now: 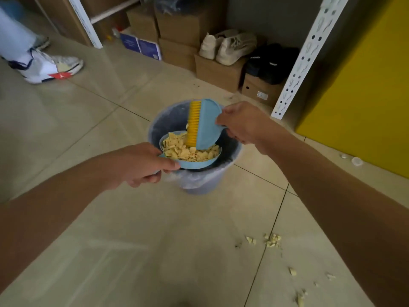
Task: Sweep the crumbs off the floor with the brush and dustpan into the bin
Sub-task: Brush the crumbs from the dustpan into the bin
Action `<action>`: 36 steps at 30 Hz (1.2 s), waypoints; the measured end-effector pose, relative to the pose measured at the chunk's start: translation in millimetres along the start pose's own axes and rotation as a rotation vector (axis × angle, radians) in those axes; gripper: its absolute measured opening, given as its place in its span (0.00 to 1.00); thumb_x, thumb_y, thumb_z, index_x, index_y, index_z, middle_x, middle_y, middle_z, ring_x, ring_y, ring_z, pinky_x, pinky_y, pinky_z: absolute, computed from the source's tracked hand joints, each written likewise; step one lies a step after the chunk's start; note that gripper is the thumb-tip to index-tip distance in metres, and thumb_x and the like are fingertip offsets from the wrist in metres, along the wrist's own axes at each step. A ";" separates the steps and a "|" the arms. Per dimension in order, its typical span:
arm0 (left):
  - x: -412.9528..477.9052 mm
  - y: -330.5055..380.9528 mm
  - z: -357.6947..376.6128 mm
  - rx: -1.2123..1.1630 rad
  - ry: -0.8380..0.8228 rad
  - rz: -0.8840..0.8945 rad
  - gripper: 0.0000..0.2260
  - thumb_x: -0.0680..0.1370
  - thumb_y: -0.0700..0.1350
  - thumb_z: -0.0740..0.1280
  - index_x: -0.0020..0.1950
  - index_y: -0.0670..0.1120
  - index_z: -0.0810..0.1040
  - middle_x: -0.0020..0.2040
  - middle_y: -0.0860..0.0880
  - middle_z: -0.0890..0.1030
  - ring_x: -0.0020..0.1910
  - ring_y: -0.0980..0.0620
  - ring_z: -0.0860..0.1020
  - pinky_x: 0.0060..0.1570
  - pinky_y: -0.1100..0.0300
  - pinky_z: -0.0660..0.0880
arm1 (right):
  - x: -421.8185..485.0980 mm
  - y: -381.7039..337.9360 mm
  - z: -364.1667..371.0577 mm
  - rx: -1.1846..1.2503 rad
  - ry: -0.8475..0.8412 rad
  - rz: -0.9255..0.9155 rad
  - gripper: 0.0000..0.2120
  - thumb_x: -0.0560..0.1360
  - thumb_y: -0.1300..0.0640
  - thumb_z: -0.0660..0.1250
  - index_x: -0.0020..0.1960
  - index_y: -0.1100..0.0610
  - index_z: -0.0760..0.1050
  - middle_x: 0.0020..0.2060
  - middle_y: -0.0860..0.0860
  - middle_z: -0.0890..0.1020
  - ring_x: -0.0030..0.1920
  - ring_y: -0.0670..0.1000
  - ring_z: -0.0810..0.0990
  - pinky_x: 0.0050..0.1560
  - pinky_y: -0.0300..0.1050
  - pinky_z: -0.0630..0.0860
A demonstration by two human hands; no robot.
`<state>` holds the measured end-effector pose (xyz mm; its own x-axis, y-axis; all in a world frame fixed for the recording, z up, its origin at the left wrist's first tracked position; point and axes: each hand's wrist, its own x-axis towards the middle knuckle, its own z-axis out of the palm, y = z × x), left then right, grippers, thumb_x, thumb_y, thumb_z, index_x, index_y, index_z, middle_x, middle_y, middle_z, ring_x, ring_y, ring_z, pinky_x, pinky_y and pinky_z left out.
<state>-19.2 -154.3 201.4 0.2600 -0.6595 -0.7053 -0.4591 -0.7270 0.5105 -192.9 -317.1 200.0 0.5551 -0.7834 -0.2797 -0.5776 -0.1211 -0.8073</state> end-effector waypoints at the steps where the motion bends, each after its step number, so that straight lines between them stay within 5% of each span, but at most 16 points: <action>1: 5.2 1.0 -2.8 0.028 -0.029 -0.027 0.13 0.80 0.54 0.69 0.47 0.44 0.80 0.23 0.50 0.67 0.22 0.53 0.58 0.25 0.62 0.55 | 4.7 1.3 4.2 -0.084 0.011 -0.029 0.08 0.76 0.55 0.65 0.44 0.58 0.79 0.28 0.51 0.73 0.27 0.48 0.70 0.27 0.39 0.66; 8: 17.7 24.7 -35.6 0.136 -0.283 -0.130 0.17 0.80 0.55 0.67 0.54 0.41 0.81 0.23 0.52 0.62 0.18 0.57 0.57 0.20 0.64 0.53 | 12.1 4.7 26.3 -0.535 0.062 -0.187 0.06 0.75 0.50 0.63 0.42 0.50 0.76 0.35 0.49 0.77 0.40 0.52 0.78 0.33 0.43 0.68; 14: 14.3 31.7 -50.6 0.139 -0.350 -0.177 0.20 0.80 0.55 0.67 0.58 0.39 0.82 0.23 0.53 0.61 0.18 0.58 0.56 0.19 0.65 0.53 | 1.9 8.2 26.3 -0.705 0.105 -0.266 0.11 0.75 0.47 0.62 0.55 0.48 0.78 0.42 0.50 0.78 0.43 0.53 0.78 0.41 0.48 0.77; 25: 1.3 43.0 -67.9 0.356 -0.352 -0.166 0.19 0.79 0.56 0.68 0.59 0.42 0.86 0.23 0.51 0.61 0.20 0.56 0.56 0.20 0.64 0.55 | -16.3 16.4 11.0 -0.810 0.185 -0.366 0.14 0.77 0.46 0.61 0.59 0.49 0.77 0.41 0.50 0.78 0.39 0.51 0.76 0.33 0.43 0.70; 28: 0.6 46.9 -63.7 0.415 -0.273 -0.156 0.17 0.80 0.55 0.67 0.58 0.44 0.86 0.23 0.51 0.63 0.20 0.55 0.57 0.21 0.63 0.55 | -15.0 17.3 8.9 -0.708 0.141 -0.335 0.08 0.77 0.48 0.62 0.51 0.49 0.77 0.37 0.48 0.76 0.38 0.51 0.76 0.32 0.41 0.67; 32: -3.5 39.3 -53.3 0.447 -0.084 -0.101 0.12 0.79 0.54 0.69 0.47 0.46 0.86 0.22 0.50 0.66 0.20 0.53 0.59 0.23 0.62 0.57 | -12.1 21.8 2.2 -0.232 0.024 -0.142 0.09 0.77 0.53 0.64 0.45 0.55 0.80 0.35 0.51 0.80 0.37 0.50 0.79 0.33 0.42 0.72; 36: -8.5 14.7 -38.0 0.484 0.100 0.054 0.15 0.78 0.54 0.71 0.35 0.47 0.76 0.22 0.51 0.70 0.22 0.52 0.67 0.29 0.58 0.64 | -23.9 34.3 -9.9 0.257 0.018 0.037 0.08 0.78 0.57 0.65 0.43 0.57 0.80 0.21 0.44 0.70 0.23 0.46 0.67 0.23 0.36 0.63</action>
<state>4.1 -166.6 233.6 0.2941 -0.7260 -0.6217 -0.8097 -0.5348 0.2415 -231.9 -308.6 184.1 0.5243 -0.7952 -0.3045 -0.4256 0.0649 -0.9026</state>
